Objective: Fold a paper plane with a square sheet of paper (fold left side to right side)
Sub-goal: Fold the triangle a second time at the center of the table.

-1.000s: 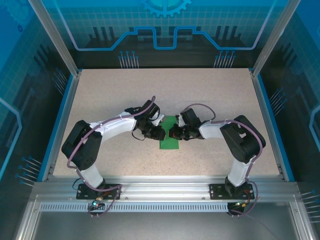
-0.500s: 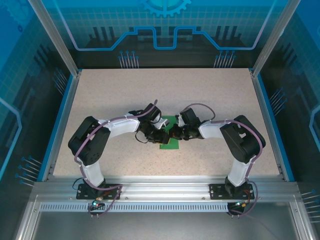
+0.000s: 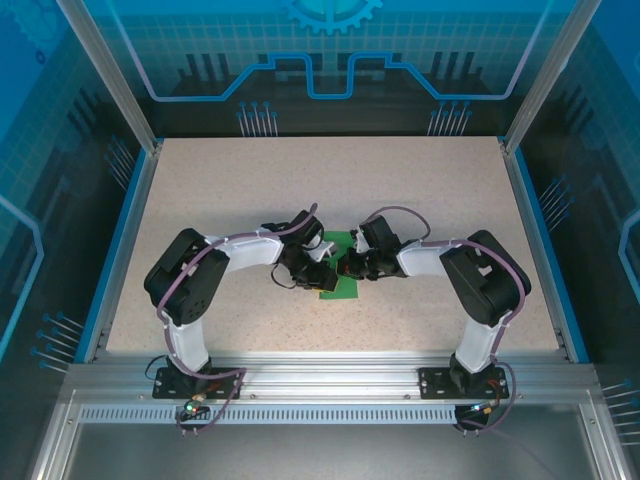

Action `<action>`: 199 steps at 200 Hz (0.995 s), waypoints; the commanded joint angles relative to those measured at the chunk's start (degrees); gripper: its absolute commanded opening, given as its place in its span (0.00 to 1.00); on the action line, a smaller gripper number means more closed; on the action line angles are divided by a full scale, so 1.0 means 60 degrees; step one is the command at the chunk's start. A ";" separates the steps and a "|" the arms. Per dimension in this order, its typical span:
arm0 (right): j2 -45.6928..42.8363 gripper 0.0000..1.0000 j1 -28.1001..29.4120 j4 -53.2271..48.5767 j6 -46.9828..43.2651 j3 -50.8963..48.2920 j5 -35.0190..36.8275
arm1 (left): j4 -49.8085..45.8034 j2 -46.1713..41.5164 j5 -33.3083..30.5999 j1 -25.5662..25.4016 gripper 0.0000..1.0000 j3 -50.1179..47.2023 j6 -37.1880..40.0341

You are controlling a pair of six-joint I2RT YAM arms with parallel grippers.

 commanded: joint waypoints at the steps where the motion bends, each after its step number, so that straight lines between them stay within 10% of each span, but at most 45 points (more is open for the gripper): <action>1: 0.0276 0.01 0.0103 -0.0698 -0.0192 0.0081 0.0305 | -0.0243 0.0231 -0.0332 0.0033 0.25 0.0035 0.0246; 199: -0.0306 0.01 -0.0050 -0.0733 -0.0578 0.0221 0.0060 | 0.0112 0.0234 -0.0658 0.0026 0.03 -0.0901 -0.0118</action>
